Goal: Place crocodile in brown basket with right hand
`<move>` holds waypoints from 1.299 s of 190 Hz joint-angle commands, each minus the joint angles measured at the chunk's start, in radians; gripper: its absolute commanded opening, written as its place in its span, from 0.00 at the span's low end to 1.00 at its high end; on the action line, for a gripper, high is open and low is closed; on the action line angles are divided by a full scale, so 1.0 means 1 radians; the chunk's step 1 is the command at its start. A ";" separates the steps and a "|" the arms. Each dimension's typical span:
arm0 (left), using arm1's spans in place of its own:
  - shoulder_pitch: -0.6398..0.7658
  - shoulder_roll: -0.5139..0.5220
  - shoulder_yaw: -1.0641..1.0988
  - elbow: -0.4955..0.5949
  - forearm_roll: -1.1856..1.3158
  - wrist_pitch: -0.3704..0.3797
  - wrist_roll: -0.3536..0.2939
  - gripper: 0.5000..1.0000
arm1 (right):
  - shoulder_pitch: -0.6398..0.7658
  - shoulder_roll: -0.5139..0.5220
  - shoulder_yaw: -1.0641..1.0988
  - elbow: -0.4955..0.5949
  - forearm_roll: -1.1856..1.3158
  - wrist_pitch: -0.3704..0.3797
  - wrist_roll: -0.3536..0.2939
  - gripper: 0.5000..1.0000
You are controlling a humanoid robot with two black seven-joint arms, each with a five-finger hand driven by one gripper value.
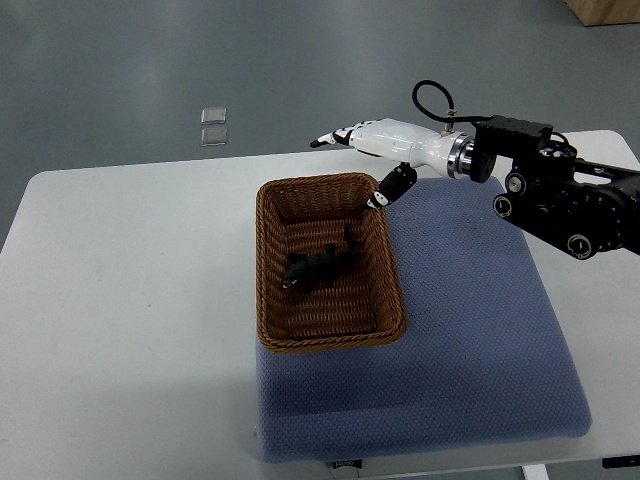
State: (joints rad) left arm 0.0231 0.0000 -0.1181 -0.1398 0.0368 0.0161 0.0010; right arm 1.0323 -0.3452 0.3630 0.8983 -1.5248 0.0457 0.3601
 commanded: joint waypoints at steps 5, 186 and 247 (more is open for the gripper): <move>0.000 0.000 0.000 0.000 0.000 0.001 0.000 1.00 | -0.038 -0.025 0.065 -0.027 0.064 0.000 -0.006 0.85; 0.000 0.000 0.000 0.000 0.000 0.001 0.000 1.00 | -0.146 -0.032 0.185 -0.323 1.120 -0.015 -0.049 0.86; 0.000 0.000 0.000 0.000 0.000 0.001 -0.001 1.00 | -0.193 -0.012 0.188 -0.323 1.154 -0.014 -0.047 0.86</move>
State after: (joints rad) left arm 0.0230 0.0000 -0.1181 -0.1396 0.0368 0.0161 0.0009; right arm 0.8481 -0.3645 0.5486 0.5752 -0.3717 0.0321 0.3114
